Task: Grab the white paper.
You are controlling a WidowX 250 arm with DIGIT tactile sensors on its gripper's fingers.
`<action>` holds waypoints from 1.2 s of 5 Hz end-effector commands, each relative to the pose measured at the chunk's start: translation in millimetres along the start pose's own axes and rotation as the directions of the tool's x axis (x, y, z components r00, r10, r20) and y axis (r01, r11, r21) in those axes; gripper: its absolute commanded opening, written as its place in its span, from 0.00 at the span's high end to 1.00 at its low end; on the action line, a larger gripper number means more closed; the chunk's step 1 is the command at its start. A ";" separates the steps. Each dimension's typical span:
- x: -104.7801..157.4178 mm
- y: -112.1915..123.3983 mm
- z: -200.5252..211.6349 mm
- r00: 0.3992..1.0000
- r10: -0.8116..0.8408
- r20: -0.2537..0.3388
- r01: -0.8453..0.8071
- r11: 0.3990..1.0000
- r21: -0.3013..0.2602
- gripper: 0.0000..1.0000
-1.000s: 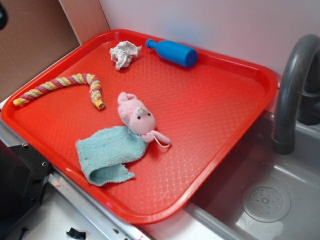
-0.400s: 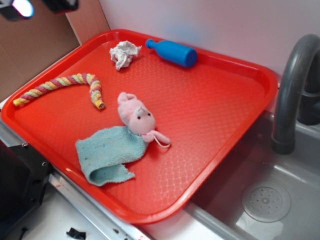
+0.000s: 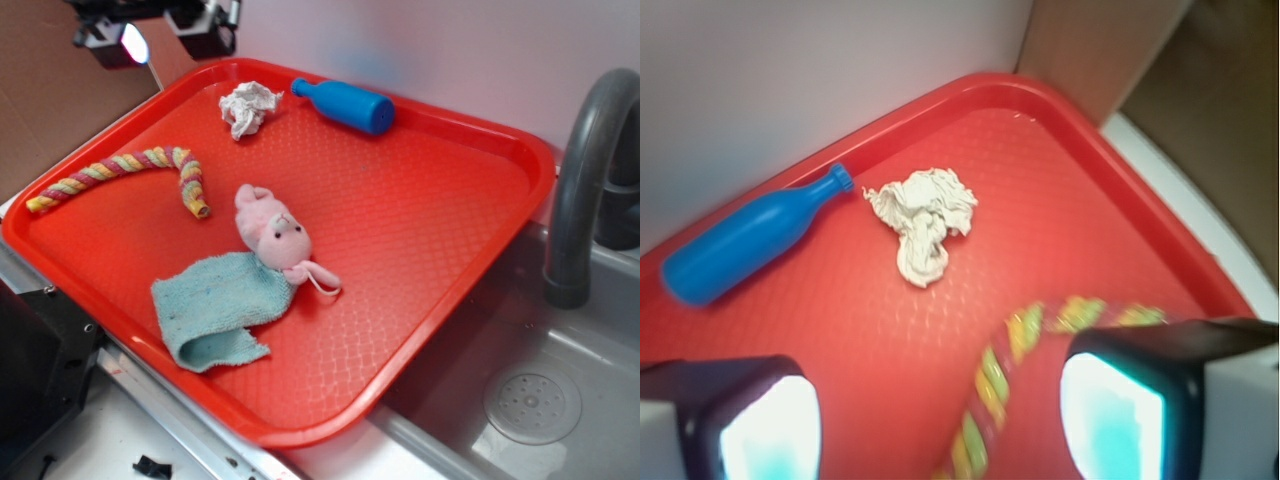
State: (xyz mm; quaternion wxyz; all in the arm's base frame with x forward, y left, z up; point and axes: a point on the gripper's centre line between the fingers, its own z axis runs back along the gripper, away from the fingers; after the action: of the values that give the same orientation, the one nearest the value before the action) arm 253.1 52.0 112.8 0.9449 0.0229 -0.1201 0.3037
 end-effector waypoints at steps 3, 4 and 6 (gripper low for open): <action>52.6 -5.8 -89.3 0.993 -0.063 -0.100 0.074 0.992 0.104 0.00; 50.7 -8.5 -100.4 0.989 -0.080 -0.125 0.094 0.990 0.107 0.00; 36.9 -6.4 -100.2 0.989 -0.065 -0.131 0.077 0.993 0.087 1.00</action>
State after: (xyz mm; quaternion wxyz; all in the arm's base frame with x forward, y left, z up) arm 310.5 73.7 14.4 0.9570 0.0511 -0.0306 0.2839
